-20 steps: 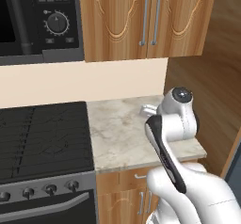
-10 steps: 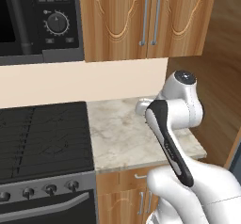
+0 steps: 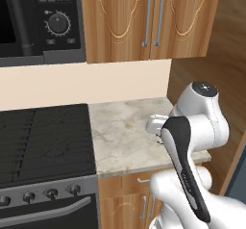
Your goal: Place the potato in the correct fridge rack based on whether it is a fruit or vegetable. Finally, close the fridge door.
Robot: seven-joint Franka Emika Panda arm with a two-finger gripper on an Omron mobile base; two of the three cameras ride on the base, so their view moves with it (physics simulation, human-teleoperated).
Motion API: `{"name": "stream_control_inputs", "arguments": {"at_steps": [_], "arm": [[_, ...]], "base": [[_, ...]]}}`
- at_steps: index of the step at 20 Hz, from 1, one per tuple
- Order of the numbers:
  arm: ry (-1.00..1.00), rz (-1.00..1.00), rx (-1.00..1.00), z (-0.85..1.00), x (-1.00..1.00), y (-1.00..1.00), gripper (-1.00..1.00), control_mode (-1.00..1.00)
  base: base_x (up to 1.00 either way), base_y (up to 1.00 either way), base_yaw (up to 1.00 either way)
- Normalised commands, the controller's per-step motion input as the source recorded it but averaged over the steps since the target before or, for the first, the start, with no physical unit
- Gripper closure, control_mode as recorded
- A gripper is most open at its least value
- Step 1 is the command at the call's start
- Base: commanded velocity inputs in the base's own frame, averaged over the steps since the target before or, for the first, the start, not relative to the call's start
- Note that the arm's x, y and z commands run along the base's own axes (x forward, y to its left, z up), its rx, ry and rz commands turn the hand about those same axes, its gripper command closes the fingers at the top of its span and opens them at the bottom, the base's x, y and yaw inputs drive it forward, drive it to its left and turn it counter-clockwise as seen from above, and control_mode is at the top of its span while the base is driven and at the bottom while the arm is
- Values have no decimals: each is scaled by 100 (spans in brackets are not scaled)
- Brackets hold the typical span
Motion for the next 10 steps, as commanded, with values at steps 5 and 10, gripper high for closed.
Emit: {"name": "stream_control_inputs", "arguments": {"at_steps": [5,10], "arm": [[-11,-14,-3,-8,-27,-17,100,-100],[-19,-12,-5,-8,57,0,100,-100]], "base": [[0,0,0],[0,0,0]]}}
